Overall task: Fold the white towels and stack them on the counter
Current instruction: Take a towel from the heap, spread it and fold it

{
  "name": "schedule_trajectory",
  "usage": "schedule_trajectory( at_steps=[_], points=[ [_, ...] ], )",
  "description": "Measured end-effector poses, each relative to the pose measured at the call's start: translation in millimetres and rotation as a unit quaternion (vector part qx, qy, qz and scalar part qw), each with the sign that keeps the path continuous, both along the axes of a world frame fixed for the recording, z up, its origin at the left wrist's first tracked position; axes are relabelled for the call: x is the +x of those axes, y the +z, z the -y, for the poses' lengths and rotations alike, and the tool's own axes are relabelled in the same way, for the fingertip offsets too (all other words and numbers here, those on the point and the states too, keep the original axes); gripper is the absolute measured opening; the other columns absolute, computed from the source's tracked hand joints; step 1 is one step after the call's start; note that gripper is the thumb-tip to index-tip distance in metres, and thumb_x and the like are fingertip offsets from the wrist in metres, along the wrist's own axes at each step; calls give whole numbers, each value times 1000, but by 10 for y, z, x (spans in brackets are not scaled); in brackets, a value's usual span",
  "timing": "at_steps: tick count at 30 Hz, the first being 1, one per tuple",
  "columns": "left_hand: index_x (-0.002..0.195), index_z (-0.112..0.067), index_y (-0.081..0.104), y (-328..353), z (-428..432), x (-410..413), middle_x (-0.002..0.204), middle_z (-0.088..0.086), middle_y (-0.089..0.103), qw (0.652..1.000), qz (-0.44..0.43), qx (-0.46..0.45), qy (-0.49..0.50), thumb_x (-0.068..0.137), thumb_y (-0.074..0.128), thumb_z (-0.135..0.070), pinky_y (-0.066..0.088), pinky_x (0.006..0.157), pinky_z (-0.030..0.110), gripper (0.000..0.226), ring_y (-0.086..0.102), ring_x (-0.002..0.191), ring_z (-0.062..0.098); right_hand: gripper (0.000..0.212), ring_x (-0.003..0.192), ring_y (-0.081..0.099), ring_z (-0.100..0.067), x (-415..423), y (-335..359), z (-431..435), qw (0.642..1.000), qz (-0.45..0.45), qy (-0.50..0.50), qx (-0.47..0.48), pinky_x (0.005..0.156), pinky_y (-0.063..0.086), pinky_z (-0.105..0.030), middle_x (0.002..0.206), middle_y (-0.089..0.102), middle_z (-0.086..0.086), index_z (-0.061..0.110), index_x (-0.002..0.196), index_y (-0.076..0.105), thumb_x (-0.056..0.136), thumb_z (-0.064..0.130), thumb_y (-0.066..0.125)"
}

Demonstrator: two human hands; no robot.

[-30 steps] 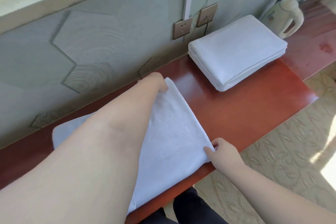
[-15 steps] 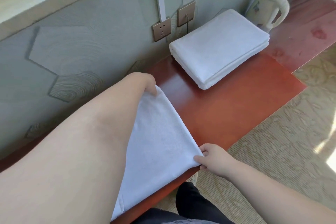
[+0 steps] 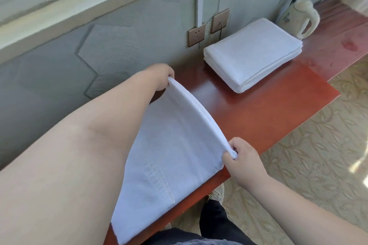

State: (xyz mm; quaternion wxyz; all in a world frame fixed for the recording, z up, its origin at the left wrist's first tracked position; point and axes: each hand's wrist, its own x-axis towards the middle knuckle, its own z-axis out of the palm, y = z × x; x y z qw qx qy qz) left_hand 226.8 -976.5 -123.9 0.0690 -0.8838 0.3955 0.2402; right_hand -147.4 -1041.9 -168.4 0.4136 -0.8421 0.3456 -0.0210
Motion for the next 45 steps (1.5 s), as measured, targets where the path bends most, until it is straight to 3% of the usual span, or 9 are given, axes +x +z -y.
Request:
schedule_trajectory(
  at_steps=[3, 8, 12, 18, 26, 32, 36, 40, 45],
  points=[
    [87, -30, 61, 92, -576, 29, 98, -2, 67, 998, -10, -27, 50, 86, 46, 2, 46, 67, 30, 36, 65, 91, 26, 25, 74, 45, -21, 55, 132, -454, 980, 42, 162, -110, 61, 39, -32, 80, 47, 3, 14, 72, 40, 70, 13, 65],
    [84, -28, 58, 37, -1730, -24, 83, 6, 70, 963, -112, -153, 191, 73, 25, 1, 54, 55, 36, 45, 72, 55, 22, 26, 62, 28, -12, 192, 245, -1369, 916, 60, 348, -191, 51, 13, -16, 68, 30, 12, 25, 72, 31, 71, 33, 55],
    [81, -29, 54, -106, -2526, -51, 79, 4, 63, 950, -109, -202, 212, 72, 28, 1, 49, 54, 35, 41, 61, 56, 23, 31, 58, 39, -15, 303, 216, -1996, 854, 120, 450, -230, 51, 22, -25, 65, 43, 9, 22, 71, 42, 66, 26, 72],
    [87, -19, 60, -529, -3326, -215, 72, -3, 56, 871, -97, -351, 331, 81, 39, 8, 39, 45, 18, 35, 48, 59, 14, 34, 54, 44, -13, 429, -40, -2725, 813, 99, 512, -259, 43, 37, -25, 64, 47, 9, 24, 72, 49, 65, 34, 81],
    [82, -20, 56, -837, -3620, -358, 74, -5, 56, 814, -53, -416, 401, 75, 38, 2, 34, 58, 29, 29, 43, 65, 11, 40, 51, 37, -14, 489, -308, -3028, 780, 74, 558, -274, 49, 24, -26, 62, 42, 9, 24, 73, 42, 60, 32, 79],
    [87, -16, 60, -946, -3804, -458, 71, -4, 53, 833, -57, -353, 422, 73, 36, 3, 35, 56, 29, 34, 44, 64, 17, 24, 61, 45, -14, 409, -371, -3131, 760, 58, 578, -292, 54, 39, -26, 72, 47, 9, 26, 84, 53, 69, 35, 70],
    [89, -9, 63, -936, -3713, -400, 76, -3, 58, 807, -101, -347, 467, 91, 47, -16, 36, 60, 32, 17, 51, 74, 21, 23, 68, 45, -21, 279, -380, -2924, 792, 35, 517, -323, 58, 42, -35, 80, 48, 3, 21, 85, 54, 69, 32, 68],
    [86, -15, 56, -892, -3738, -422, 77, -4, 57, 816, -29, -365, 447, 90, 59, -17, 34, 66, 31, 5, 53, 78, 25, 26, 60, 46, -19, 241, -341, -2768, 785, 30, 513, -344, 52, 38, -29, 70, 48, 5, 22, 74, 55, 56, 16, 73],
    [117, -20, 54, -950, -3842, -581, 120, 10, 57, 851, 8, -269, 451, 91, 54, -15, 45, 90, 40, 26, 57, 109, 35, 20, 61, 44, -16, 159, -294, -2807, 786, 40, 527, -321, 55, 37, -27, 71, 46, 8, 25, 78, 57, 64, 20, 71]
  ],
)
